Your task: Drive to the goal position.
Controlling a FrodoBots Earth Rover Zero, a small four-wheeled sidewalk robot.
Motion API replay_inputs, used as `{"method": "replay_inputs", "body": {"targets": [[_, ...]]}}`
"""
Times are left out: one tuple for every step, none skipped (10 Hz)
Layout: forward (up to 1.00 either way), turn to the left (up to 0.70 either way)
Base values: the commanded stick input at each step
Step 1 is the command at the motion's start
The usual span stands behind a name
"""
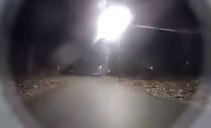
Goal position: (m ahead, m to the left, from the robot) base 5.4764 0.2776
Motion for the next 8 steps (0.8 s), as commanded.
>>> {"method": "replay_inputs", "body": {"targets": [[1.0, 0.12], [1.0, 0.13], [1.0, 0.14], [1.0, 0.15], [1.0, 0.17], [1.0, 0.19], [1.0, 0.19], [1.0, 0.18]]}}
